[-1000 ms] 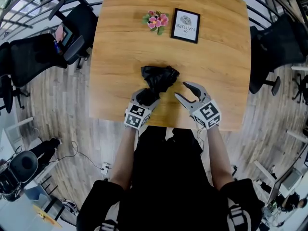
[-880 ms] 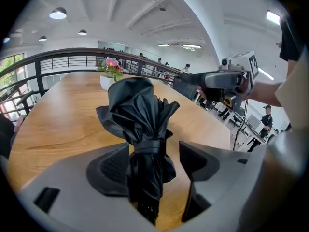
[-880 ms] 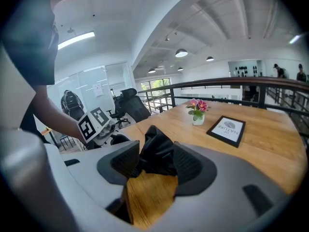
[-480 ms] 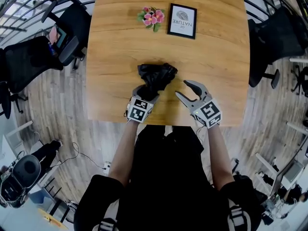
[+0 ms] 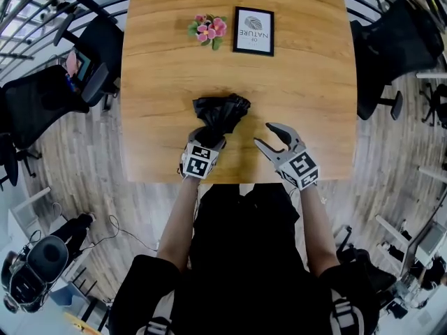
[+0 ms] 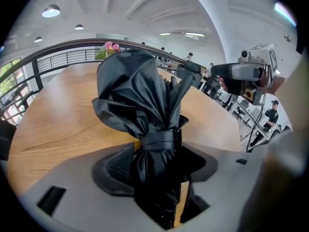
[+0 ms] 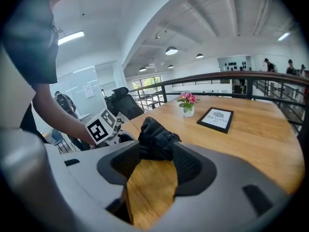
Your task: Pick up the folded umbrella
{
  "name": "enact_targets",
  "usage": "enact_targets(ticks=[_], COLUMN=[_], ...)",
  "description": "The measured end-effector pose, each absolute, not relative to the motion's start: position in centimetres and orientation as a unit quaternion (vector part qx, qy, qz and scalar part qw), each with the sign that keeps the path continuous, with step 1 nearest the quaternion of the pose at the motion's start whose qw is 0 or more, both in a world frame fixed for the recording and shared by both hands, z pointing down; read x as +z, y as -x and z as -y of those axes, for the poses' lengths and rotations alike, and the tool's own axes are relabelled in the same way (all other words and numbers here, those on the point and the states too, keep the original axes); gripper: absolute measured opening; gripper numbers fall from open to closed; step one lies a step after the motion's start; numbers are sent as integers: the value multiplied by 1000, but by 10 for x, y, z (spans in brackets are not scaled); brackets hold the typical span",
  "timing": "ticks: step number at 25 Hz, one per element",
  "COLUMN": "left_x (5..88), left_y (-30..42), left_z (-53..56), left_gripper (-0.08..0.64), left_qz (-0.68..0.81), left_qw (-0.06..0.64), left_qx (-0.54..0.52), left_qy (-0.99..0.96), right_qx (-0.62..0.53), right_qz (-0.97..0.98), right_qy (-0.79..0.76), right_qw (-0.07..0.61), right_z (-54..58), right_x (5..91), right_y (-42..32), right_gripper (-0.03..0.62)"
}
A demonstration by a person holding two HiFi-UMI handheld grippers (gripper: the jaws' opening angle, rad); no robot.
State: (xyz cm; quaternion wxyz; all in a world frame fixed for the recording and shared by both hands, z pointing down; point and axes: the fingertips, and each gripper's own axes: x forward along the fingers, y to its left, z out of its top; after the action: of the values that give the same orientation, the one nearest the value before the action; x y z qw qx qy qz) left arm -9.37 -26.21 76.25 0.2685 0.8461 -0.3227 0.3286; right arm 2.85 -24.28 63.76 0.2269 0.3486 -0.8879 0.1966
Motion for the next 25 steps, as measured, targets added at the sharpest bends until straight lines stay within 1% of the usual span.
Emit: enact_targets(ticks=[3, 10, 18, 25], left_x=[762, 761, 755, 730], left_y=[92, 91, 93, 95], left_z=[260, 261, 260, 267], left_gripper=[279, 239, 224, 224], left_qz=[323, 316, 319, 328], left_qw=[252, 245, 249, 231], left_qx=[336, 336, 334, 317], left_qy=[-848, -853, -851, -859], right_qx=[199, 198, 185, 176], right_qz=[888, 890, 895, 894], right_qy=[-347, -343, -343, -353], right_qw=[227, 225, 216, 214], right_z=[244, 246, 253, 255], right_x=[635, 635, 622, 614], right_y=[-29, -29, -30, -35], right_gripper=[224, 224, 224, 224])
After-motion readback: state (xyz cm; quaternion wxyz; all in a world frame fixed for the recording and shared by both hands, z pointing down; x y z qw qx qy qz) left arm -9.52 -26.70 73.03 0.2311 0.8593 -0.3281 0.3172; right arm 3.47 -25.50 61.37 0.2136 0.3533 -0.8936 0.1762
